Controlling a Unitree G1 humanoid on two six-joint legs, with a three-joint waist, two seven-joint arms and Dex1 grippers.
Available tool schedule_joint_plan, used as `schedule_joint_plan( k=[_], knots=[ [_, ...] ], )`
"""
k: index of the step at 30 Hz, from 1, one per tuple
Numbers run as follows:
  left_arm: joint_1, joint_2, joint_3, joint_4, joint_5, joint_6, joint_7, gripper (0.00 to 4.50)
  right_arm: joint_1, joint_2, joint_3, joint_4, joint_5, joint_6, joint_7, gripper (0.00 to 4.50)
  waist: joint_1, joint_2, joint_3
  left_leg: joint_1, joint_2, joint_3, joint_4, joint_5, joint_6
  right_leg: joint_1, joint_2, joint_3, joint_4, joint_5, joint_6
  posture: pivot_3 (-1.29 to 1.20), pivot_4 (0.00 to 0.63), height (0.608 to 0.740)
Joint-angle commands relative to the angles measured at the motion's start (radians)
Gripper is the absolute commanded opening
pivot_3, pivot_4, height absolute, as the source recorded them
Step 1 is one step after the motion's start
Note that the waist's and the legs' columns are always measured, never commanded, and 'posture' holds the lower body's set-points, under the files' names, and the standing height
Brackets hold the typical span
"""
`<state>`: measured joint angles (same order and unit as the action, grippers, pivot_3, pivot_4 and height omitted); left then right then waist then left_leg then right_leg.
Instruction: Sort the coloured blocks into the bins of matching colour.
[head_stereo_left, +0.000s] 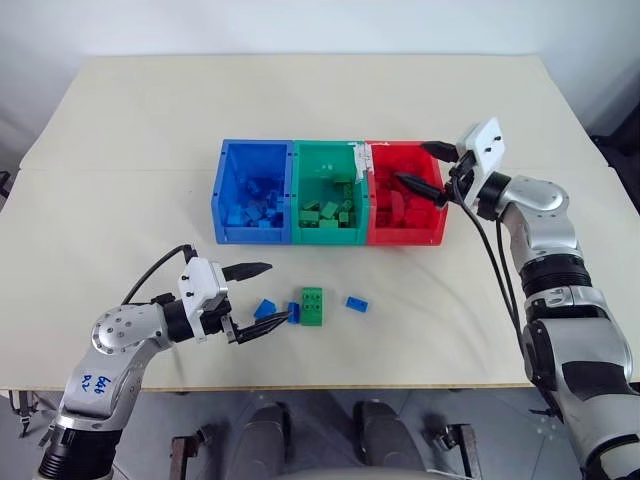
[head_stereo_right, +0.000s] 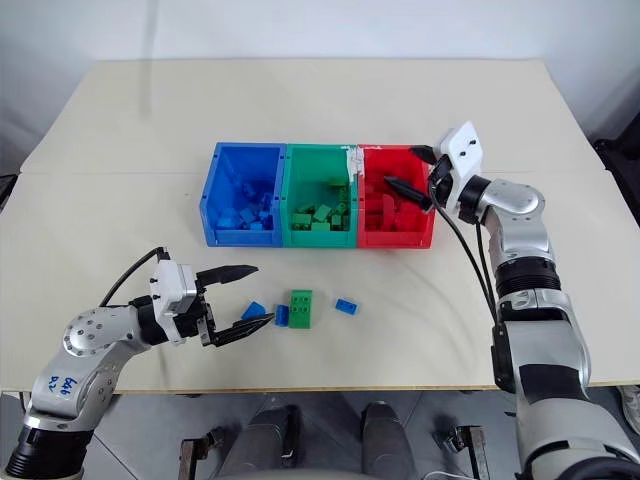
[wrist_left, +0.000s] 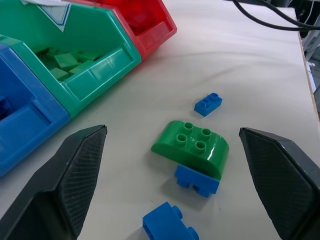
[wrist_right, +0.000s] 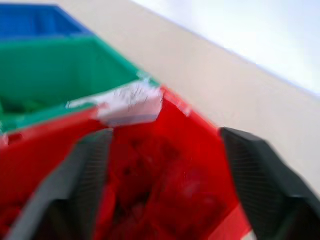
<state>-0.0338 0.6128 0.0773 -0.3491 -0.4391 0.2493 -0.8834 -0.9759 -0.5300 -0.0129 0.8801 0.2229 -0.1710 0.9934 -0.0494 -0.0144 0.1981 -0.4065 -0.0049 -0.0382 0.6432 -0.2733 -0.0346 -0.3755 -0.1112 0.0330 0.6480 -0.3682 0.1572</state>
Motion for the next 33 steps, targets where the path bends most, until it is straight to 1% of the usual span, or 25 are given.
schedule_joint_plan(
  k=[1, 3, 7, 9, 10, 13, 15, 17, 20, 24, 26, 30, 33],
  knots=[
    [0.008, 0.021, 0.029, -0.013, -0.009, -0.019, -0.016, 4.5, 0.031, -0.028, -0.05, -0.065, 0.048, -0.011, 0.09, 4.49, -0.002, 0.0, 0.0, 0.0, 0.0, 0.0, 0.0, 0.0, 0.0, 0.0, 0.0, 0.0, 0.0, 0.0, 0.0, 0.0, 0.15, 0.74],
    [0.003, 0.029, 0.031, 0.003, -0.004, -0.038, -0.032, 4.5, 0.096, -0.058, -0.077, -0.147, 0.101, 0.021, 0.173, 4.49, 0.004, 0.0, 0.0, 0.0, 0.0, -0.001, 0.001, 0.0, 0.0, 0.001, 0.0, 0.0, -0.001, 0.0, 0.0, 0.0, 0.15, 0.74],
    [-0.017, 0.043, 0.033, 0.06, 0.007, -0.081, -0.068, 4.5, 0.304, -0.156, -0.151, -0.372, 0.211, 0.097, 0.311, 4.49, 0.028, 0.0, 0.0, 0.0, -0.001, -0.001, 0.003, -0.001, 0.001, 0.002, -0.001, -0.001, -0.002, 0.0, 0.0, 0.0, 0.15, 0.74],
    [-0.026, 0.05, 0.028, 0.087, 0.001, -0.091, -0.097, 4.5, 0.421, -0.213, -0.199, -0.473, 0.253, 0.127, 0.347, 4.49, 0.033, 0.001, 0.0, 0.0, -0.001, -0.002, 0.004, -0.001, 0.001, 0.002, -0.001, -0.001, -0.002, 0.0, 0.0, 0.0, 0.15, 0.74],
    [-0.028, 0.055, 0.024, 0.094, -0.014, -0.083, -0.12, 4.5, 0.474, -0.24, -0.226, -0.511, 0.262, 0.136, 0.343, 4.49, 0.035, 0.001, 0.0, 0.0, -0.001, -0.001, 0.004, -0.001, 0.002, 0.002, -0.001, -0.001, -0.002, 0.0, 0.0, 0.0, 0.15, 0.74],
    [-0.046, 0.059, 0.023, 0.133, 0.003, -0.109, -0.144, 4.5, 0.654, -0.32, -0.3, -0.608, 0.283, 0.137, 0.384, 4.49, 0.044, 0.001, 0.0, 0.0, -0.001, 0.0, 0.004, -0.001, 0.002, 0.003, -0.001, -0.001, -0.002, 0.0, 0.0, 0.0, 0.15, 0.74],
    [-0.07, 0.056, 0.023, 0.174, 0.019, -0.134, -0.148, 4.5, 0.731, -0.34, -0.328, -0.64, 0.286, 0.118, 0.4, 4.49, 0.042, 0.001, 0.0, 0.001, -0.001, 0.0, 0.004, -0.001, 0.002, 0.003, 0.0, 0.0, -0.002, 0.0, 0.0, 0.0, 0.15, 0.74],
    [-0.101, 0.055, 0.03, 0.215, 0.02, -0.151, -0.151, 4.5, 0.778, -0.338, -0.342, -0.649, 0.28, 0.091, 0.398, 4.49, 0.034, 0.001, 0.0, 0.002, -0.001, 0.003, 0.004, -0.001, 0.002, 0.003, 0.002, 0.001, -0.002, 0.0, 0.0, 0.0, 0.15, 0.74],
    [-0.138, 0.051, 0.042, 0.266, 0.034, -0.199, -0.145, 4.5, 0.811, -0.321, -0.344, -0.654, 0.281, 0.059, 0.402, 4.49, 0.028, 0.001, 0.0, 0.003, -0.001, 0.007, 0.004, 0.0, 0.001, 0.003, 0.002, 0.0, 0.0, 0.0, 0.0, 0.0, 0.15, 0.74],
    [-0.11, 0.065, 0.082, 0.258, 0.01, -0.207, -0.147, 4.5, 0.79, -0.27, -0.246, -0.751, 0.288, 0.113, 0.394, 4.49, 0.014, 0.001, 0.0, 0.003, 0.0, 0.007, 0.004, 0.0, 0.001, 0.002, 0.002, 0.002, 0.0, 0.0, 0.0, 0.0, 0.15, 0.74],
    [-0.093, 0.07, 0.101, 0.244, 0.001, -0.199, -0.14, 4.5, 0.776, -0.254, -0.209, -0.793, 0.294, 0.145, 0.394, 4.49, 0.017, 0.001, 0.0, 0.003, 0.001, 0.004, 0.004, 0.0, 0.0, 0.001, 0.003, 0.002, 0.0, 0.0, 0.0, 0.0, 0.15, 0.74],
    [0.0, 0.097, 0.182, 0.201, -0.019, -0.18, -0.126, 4.5, 0.699, -0.196, -0.038, -0.886, 0.245, 0.272, 0.343, 4.49, 0.018, 0.001, 0.0, 0.003, 0.002, 0.003, 0.004, 0.0, 0.001, 0.001, 0.001, 0.003, 0.001, 0.0, 0.0, 0.0, 0.15, 0.74],
    [0.064, 0.102, 0.234, 0.18, -0.024, -0.185, -0.119, 4.5, 0.665, -0.173, 0.044, -0.894, 0.192, 0.306, 0.322, 4.49, 0.026, 0.001, 0.0, 0.003, 0.002, 0.002, 0.004, 0.0, 0.001, 0.001, 0.0, 0.003, 0.001, 0.0, 0.0, 0.0, 0.15, 0.74]
  ],
)
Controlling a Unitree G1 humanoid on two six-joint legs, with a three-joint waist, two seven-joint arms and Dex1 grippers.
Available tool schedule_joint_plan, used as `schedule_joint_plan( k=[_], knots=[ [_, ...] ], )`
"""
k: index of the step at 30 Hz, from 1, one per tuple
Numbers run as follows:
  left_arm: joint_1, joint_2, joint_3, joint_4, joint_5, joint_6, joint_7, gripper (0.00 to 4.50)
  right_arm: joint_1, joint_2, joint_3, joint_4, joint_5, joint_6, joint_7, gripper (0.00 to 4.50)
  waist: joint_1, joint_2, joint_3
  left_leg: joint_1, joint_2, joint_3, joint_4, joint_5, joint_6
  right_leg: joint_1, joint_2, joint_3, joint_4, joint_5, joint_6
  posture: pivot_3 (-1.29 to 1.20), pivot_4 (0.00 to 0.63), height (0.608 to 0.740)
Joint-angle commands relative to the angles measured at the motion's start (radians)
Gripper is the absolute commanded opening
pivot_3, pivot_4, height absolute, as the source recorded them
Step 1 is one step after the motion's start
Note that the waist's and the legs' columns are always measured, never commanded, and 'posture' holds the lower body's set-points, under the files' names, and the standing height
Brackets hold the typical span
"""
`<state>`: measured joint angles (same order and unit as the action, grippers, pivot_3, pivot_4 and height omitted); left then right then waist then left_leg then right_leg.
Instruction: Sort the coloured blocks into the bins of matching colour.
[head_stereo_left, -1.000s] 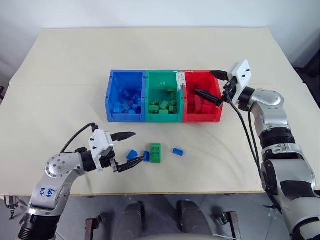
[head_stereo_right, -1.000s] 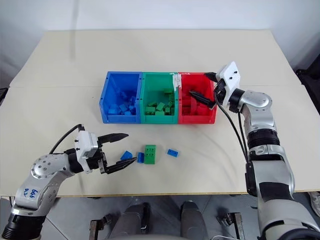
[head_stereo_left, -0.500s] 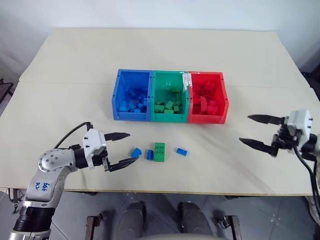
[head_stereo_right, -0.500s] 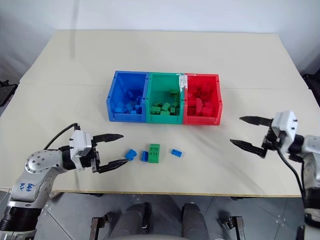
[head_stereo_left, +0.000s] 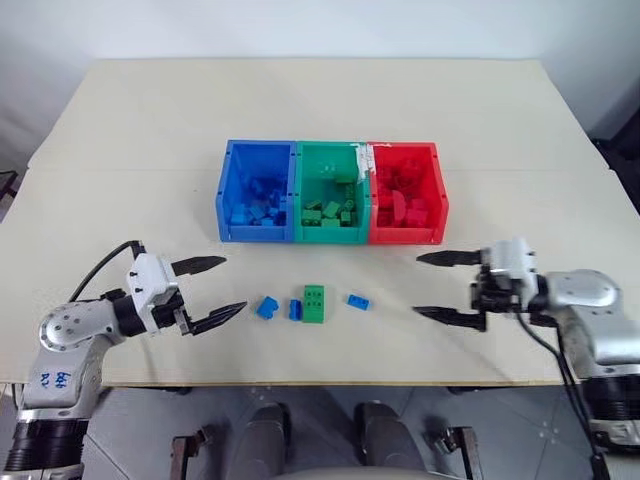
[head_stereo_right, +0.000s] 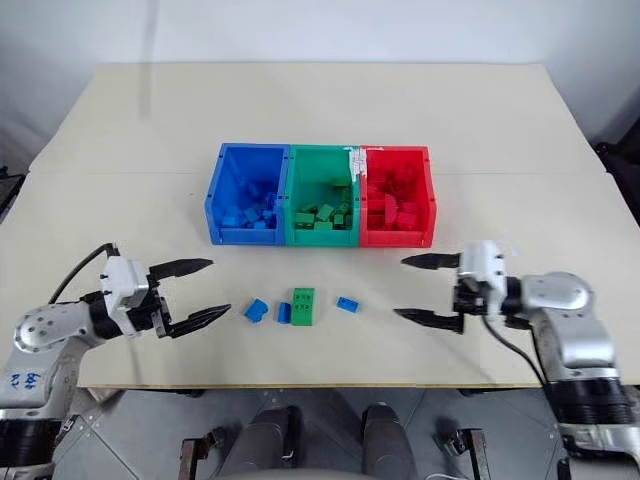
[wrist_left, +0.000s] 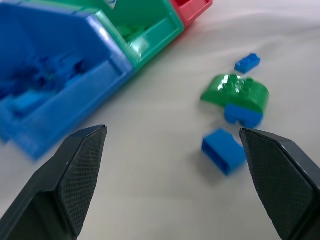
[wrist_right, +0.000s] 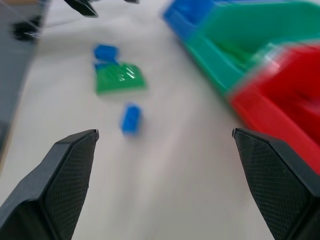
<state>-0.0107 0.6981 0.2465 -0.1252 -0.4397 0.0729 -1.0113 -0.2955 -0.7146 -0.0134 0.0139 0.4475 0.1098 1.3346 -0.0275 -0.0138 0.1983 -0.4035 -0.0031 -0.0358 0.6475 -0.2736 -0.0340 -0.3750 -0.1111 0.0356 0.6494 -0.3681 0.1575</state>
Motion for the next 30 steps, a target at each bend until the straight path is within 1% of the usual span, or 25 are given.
schedule_joint_plan(
  k=[1, 5, 9, 12, 15, 19, 22, 25, 28, 30],
  knots=[
    [0.067, 0.018, 0.083, -0.05, -0.03, -0.007, 0.006, 4.5, -0.026, 0.028, 0.067, -0.017, -0.049, 0.023, -0.029, 4.49, 0.008, 0.0, 0.0, -0.001, -0.001, -0.001, 0.0, 0.0, 0.0, 0.0, -0.001, -0.001, 0.0, 0.0, 0.0, 0.0, 0.15, 0.74],
    [0.143, 0.016, 0.114, -0.09, -0.038, -0.018, -0.004, 4.5, -0.058, 0.1, 0.149, 0.043, -0.137, -0.018, -0.08, 4.49, 0.01, -0.001, 0.0, -0.001, -0.002, -0.002, 0.0, 0.0, 0.001, 0.001, -0.002, -0.002, -0.002, 0.0, 0.0, 0.0, 0.15, 0.74],
    [0.172, 0.005, 0.124, -0.133, -0.051, -0.022, 0.002, 4.5, -0.063, 0.145, 0.188, 0.092, -0.191, -0.034, -0.122, 4.49, 0.013, -0.001, 0.0, -0.001, -0.002, -0.002, 0.0, 0.0, 0.001, 0.001, -0.002, -0.002, -0.001, 0.0, 0.0, 0.0, 0.15, 0.74],
    [0.172, -0.012, 0.135, -0.158, -0.065, -0.045, 0.015, 4.5, -0.064, 0.164, 0.203, 0.12, -0.2, -0.062, -0.114, 3.89, 0.009, -0.001, 0.0, -0.001, -0.002, -0.002, 0.0, 0.0, 0.001, 0.001, -0.002, -0.002, -0.001, 0.0, 0.0, 0.0, 0.15, 0.74],
    [0.185, -0.013, 0.138, -0.205, -0.093, -0.029, 0.01, 4.5, -0.069, 0.172, 0.202, 0.14, -0.207, -0.083, -0.119, 2.87, 0.004, -0.001, -0.001, -0.001, -0.001, -0.002, -0.001, 0.0, 0.0, 0.001, -0.001, -0.003, -0.001, 0.0, 0.0, 0.0, 0.15, 0.74],
    [0.215, 0.019, 0.12, -0.261, -0.149, 0.04, -0.031, 4.5, -0.077, 0.182, 0.195, 0.157, -0.203, -0.105, -0.125, 1.47, 0.0, -0.001, -0.001, -0.001, -0.001, -0.002, -0.001, 0.0, 0.001, 0.001, -0.001, -0.003, -0.002, 0.0, 0.0, 0.0, 0.15, 0.74],
    [0.215, 0.033, 0.103, -0.291, -0.163, 0.066, -0.047, 4.5, -0.091, 0.18, 0.18, 0.167, -0.189, -0.106, -0.126, 0.46, 0.0, -0.001, -0.001, -0.001, -0.001, -0.002, -0.001, 0.0, 0.0, 0.001, -0.001, -0.003, -0.002, 0.0, 0.0, 0.0, 0.15, 0.74],
    [0.202, 0.022, 0.115, -0.288, -0.159, 0.093, 0.0, 4.5, -0.118, 0.177, 0.149, 0.147, -0.131, -0.07, -0.104, 0.45, 0.0, -0.001, -0.001, -0.001, -0.001, -0.002, -0.001, 0.0, 0.001, 0.001, -0.001, -0.002, -0.002, 0.0, 0.0, 0.0, 0.15, 0.74],
    [0.208, -0.015, 0.146, -0.281, -0.165, 0.13, 0.092, 4.5, -0.19, 0.187, 0.13, 0.095, -0.066, 0.042, -0.112, 0.45, -0.002, -0.001, -0.001, -0.001, -0.001, -0.002, -0.001, 0.0, 0.001, 0.001, -0.001, -0.002, -0.001, 0.0, 0.0, 0.0, 0.15, 0.74],
    [0.231, -0.04, 0.159, -0.292, -0.163, 0.145, 0.137, 4.5, -0.263, 0.22, 0.13, 0.068, -0.034, 0.13, -0.15, 0.45, -0.007, -0.001, -0.001, -0.001, -0.001, -0.002, -0.001, 0.0, 0.0, 0.0, 0.0, -0.002, -0.001, 0.0, 0.0, 0.0, 0.15, 0.74]
  ],
)
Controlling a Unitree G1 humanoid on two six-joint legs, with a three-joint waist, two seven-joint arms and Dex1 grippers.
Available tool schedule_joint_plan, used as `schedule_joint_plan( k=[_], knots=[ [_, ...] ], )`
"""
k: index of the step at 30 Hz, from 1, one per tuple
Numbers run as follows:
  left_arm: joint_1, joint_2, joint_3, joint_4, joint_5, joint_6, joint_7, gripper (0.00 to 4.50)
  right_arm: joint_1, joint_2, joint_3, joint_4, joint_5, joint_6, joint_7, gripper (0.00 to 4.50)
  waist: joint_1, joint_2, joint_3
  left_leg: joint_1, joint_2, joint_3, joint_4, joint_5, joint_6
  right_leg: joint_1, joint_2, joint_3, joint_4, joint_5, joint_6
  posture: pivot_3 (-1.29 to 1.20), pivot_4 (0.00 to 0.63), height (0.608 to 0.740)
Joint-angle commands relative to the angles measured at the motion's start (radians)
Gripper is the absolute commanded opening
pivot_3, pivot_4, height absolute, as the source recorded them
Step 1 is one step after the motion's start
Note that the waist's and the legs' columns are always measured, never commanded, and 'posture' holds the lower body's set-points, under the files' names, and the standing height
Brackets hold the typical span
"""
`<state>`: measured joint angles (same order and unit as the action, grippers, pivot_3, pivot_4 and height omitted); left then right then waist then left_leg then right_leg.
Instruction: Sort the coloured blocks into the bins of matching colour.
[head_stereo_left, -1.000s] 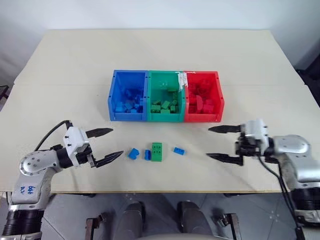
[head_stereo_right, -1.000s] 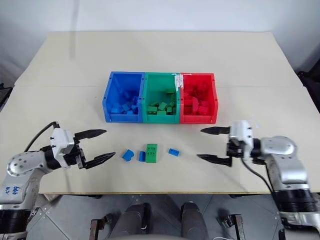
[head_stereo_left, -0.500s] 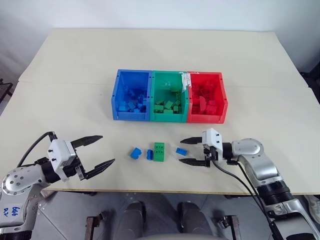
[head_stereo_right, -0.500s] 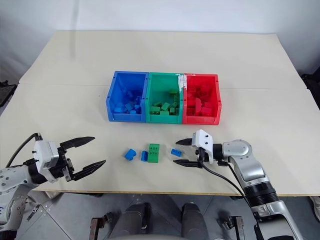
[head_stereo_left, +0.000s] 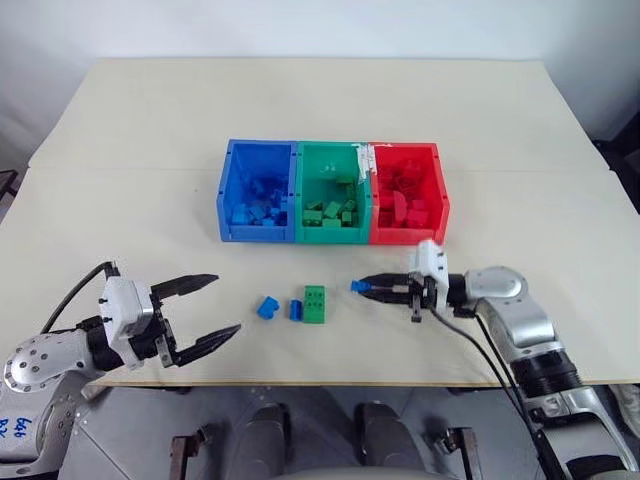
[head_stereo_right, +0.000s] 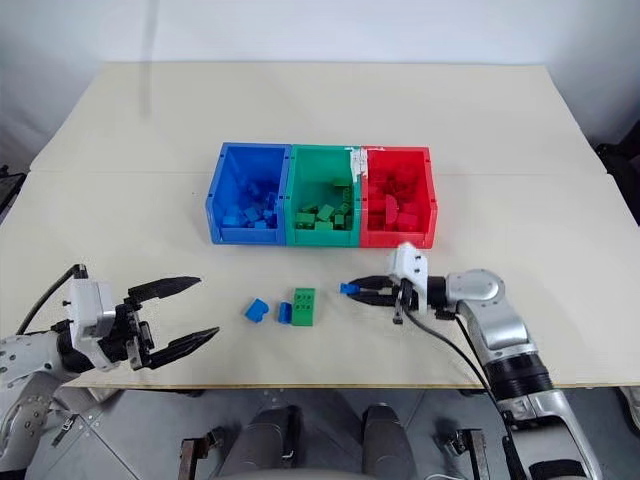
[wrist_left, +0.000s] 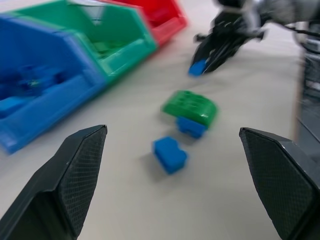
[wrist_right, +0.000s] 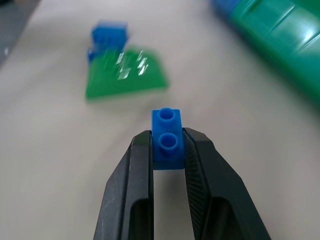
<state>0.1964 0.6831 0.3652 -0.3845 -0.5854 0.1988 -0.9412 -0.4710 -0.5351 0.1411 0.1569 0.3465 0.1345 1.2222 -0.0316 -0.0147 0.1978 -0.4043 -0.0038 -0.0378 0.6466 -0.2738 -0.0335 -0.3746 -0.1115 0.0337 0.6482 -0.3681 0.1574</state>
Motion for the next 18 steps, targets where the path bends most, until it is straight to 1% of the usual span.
schedule_joint_plan(
  k=[1, 3, 6, 8, 11, 15, 17, 18],
  knots=[
    [0.038, -0.039, 0.047, -0.041, -0.017, 0.022, 0.083, 4.5, -0.126, 0.065, -0.021, -0.08, 0.077, 0.139, -0.06, 0.45, -0.006, 0.0, 0.0, 0.0, 0.001, 0.0, 0.0, 0.0, 0.0, 0.0, 0.001, 0.0, 0.0, 0.0, 0.0, 0.0, 0.15, 0.74],
    [0.066, -0.059, 0.062, -0.054, -0.013, 0.033, 0.119, 4.5, -0.203, 0.12, -0.006, -0.065, 0.066, 0.17, -0.104, 0.45, -0.009, 0.0, 0.0, 0.0, 0.002, 0.0, -0.001, 0.0, -0.001, -0.001, 0.002, 0.0, 0.0, 0.0, -0.001, 0.0, 0.15, 0.74],
    [0.092, -0.083, 0.09, -0.056, -0.016, 0.03, 0.155, 4.5, -0.322, 0.218, 0.035, 0.025, 0.001, 0.153, -0.168, 0.45, -0.009, 0.0, 0.0, 0.0, 0.002, -0.001, -0.001, -0.001, -0.003, -0.002, 0.002, 0.0, 0.0, 0.0, -0.001, 0.0, 0.15, 0.74],
    [0.103, -0.093, 0.11, -0.05, -0.017, 0.022, 0.166, 4.5, -0.406, 0.291, 0.055, 0.116, -0.047, 0.132, -0.226, 0.45, -0.009, 0.0, 0.0, 0.0, 0.002, -0.001, -0.001, -0.001, -0.003, -0.002, 0.002, 0.0, 0.0, 0.0, -0.001, 0.0, 0.15, 0.74],
    [0.113, -0.102, 0.125, -0.045, -0.005, 0.007, 0.18, 4.5, -0.537, 0.397, 0.071, 0.309, -0.127, 0.057, -0.316, 0.45, -0.011, 0.0, 0.0, 0.0, 0.001, 0.0, 0.0, -0.001, -0.003, -0.002, 0.001, 0.0, 0.002, 0.0, -0.001, 0.0, 0.15, 0.74],
    [0.13, -0.111, 0.125, -0.059, -0.002, 0.002, 0.185, 4.5, -0.623, 0.463, 0.069, 0.462, -0.185, -0.016, -0.376, 0.45, -0.009, -0.001, 0.0, 0.0, -0.001, -0.002, 0.0, -0.001, -0.003, -0.003, -0.001, -0.003, 0.005, -0.001, -0.002, 0.0, 0.15, 0.74],
    [0.134, -0.114, 0.116, -0.061, 0.004, -0.004, 0.187, 4.5, -0.645, 0.484, 0.055, 0.499, -0.191, -0.039, -0.4, 1.2, -0.011, -0.001, -0.001, -0.001, -0.001, -0.001, 0.0, -0.001, -0.002, -0.003, -0.001, -0.003, 0.005, 0.0, -0.003, 0.0, 0.15, 0.74],
    [0.134, -0.115, 0.113, -0.061, 0.006, -0.005, 0.188, 4.5, -0.65, 0.489, 0.051, 0.51, -0.194, -0.052, -0.405, 1.5, -0.012, -0.001, 0.0, -0.001, -0.001, -0.001, -0.001, -0.001, -0.002, -0.003, -0.001, -0.003, 0.005, 0.0, -0.003, 0.0, 0.15, 0.74]
  ],
)
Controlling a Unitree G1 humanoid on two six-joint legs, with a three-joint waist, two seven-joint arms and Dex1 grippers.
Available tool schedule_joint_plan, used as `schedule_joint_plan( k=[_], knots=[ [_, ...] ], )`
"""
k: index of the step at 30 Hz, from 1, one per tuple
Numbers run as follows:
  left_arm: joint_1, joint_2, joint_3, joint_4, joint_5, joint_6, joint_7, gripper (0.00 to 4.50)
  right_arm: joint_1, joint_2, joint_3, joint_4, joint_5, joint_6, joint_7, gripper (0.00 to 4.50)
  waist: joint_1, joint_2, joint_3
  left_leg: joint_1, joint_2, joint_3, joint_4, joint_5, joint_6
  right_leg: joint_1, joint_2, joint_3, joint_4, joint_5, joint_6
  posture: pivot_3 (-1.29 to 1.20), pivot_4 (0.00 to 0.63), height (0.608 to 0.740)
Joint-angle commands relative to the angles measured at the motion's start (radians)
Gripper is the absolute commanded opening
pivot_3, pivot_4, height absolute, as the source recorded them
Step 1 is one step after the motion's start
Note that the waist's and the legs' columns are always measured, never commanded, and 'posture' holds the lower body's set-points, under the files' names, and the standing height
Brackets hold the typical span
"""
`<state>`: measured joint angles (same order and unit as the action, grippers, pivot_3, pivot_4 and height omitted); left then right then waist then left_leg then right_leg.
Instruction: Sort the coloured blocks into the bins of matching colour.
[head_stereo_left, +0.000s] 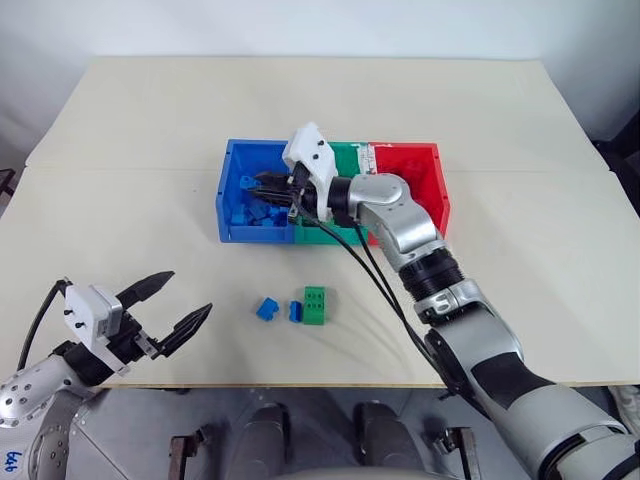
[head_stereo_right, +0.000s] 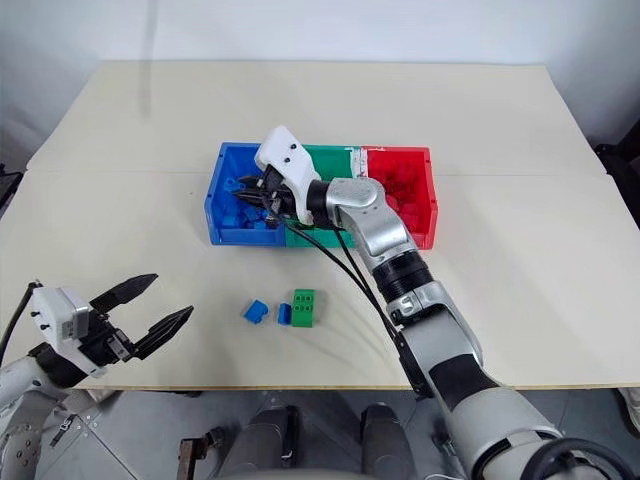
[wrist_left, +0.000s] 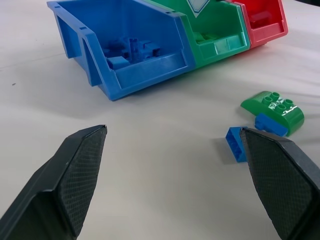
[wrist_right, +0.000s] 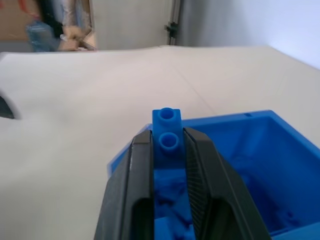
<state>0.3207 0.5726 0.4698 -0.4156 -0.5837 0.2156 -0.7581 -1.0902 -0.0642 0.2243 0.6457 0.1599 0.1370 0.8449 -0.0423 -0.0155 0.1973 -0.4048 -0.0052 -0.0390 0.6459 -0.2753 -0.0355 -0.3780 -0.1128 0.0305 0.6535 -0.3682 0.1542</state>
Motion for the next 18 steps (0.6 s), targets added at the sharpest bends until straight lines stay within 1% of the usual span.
schedule_joint_plan(
  k=[1, 4, 5, 9, 10, 13, 15, 18],
  knots=[
    [0.008, -0.005, 0.003, -0.032, 0.006, -0.021, 0.005, 4.5, -0.03, 0.018, -0.03, 0.023, -0.01, -0.053, -0.02, 1.84, -0.002, 0.0, 0.0, 0.0, 0.0, 0.0, 0.0, 0.0, 0.0, 0.0, 0.0, 0.0, 0.0, 0.0, 0.0, 0.0, 0.15, 0.74],
    [-0.006, 0.003, -0.019, -0.035, 0.011, -0.02, -0.005, 4.5, 0.004, -0.009, -0.028, -0.026, -0.006, -0.049, 0.01, 2.83, -0.01, 0.0, 0.0, 0.0, 0.001, 0.0, -0.001, 0.0, 0.0, 0.0, 0.001, 0.0, 0.0, 0.0, 0.0, 0.0, 0.15, 0.74],
    [-0.009, 0.006, -0.023, -0.035, 0.012, -0.021, -0.007, 4.5, 0.015, -0.018, -0.031, -0.045, -0.003, -0.044, 0.017, 3.22, -0.011, 0.0, 0.0, 0.0, 0.001, 0.0, -0.001, 0.0, 0.0, 0.0, 0.001, 0.0, 0.0, 0.0, 0.0, 0.0, 0.15, 0.74],
    [-0.061, 0.036, -0.062, -0.031, 0.018, -0.013, -0.03, 4.5, 0.14, -0.126, -0.063, -0.246, 0.067, -0.025, 0.138, 4.46, -0.004, 0.0, 0.0, 0.0, 0.0, -0.001, -0.001, 0.0, 0.0, 0.0, 0.001, -0.001, 0.001, 0.0, 0.0, 0.0, 0.15, 0.74],
    [-0.068, 0.042, -0.07, -0.03, 0.02, -0.015, -0.037, 4.5, 0.168, -0.149, -0.068, -0.287, 0.081, -0.019, 0.157, 4.46, -0.004, 0.0, 0.0, -0.001, 0.0, -0.001, 0.0, 0.0, 0.0, 0.001, 0.001, -0.001, 0.0, 0.0, 0.0, 0.0, 0.15, 0.74],
    [-0.129, 0.067, -0.126, -0.018, 0.028, -0.011, -0.068, 4.5, 0.344, -0.287, -0.135, -0.449, 0.159, -0.039, 0.265, 4.46, 0.007, 0.0, 0.0, -0.001, 0.0, -0.001, 0.0, -0.001, 0.001, 0.001, 0.001, -0.001, 0.0, 0.0, 0.0, 0.0, 0.15, 0.74],
    [-0.163, 0.08, -0.157, -0.001, 0.035, -0.009, -0.092, 4.5, 0.449, -0.371, -0.177, -0.497, 0.182, -0.118, 0.338, 4.46, 0.016, 0.0, 0.0, -0.001, 0.0, 0.0, 0.0, -0.002, 0.001, 0.002, 0.001, -0.001, -0.002, 0.0, 0.0, 0.0, 0.15, 0.74],
    [-0.208, 0.102, -0.201, 0.032, 0.041, -0.006, -0.138, 4.5, 0.565, -0.457, -0.266, -0.528, 0.238, -0.124, 0.365, 4.46, 0.015, 0.0, 0.0, -0.001, -0.001, 0.002, 0.0, -0.002, 0.003, 0.003, 0.001, -0.001, -0.008, 0.0, 0.001, 0.0, 0.15, 0.74]
  ],
)
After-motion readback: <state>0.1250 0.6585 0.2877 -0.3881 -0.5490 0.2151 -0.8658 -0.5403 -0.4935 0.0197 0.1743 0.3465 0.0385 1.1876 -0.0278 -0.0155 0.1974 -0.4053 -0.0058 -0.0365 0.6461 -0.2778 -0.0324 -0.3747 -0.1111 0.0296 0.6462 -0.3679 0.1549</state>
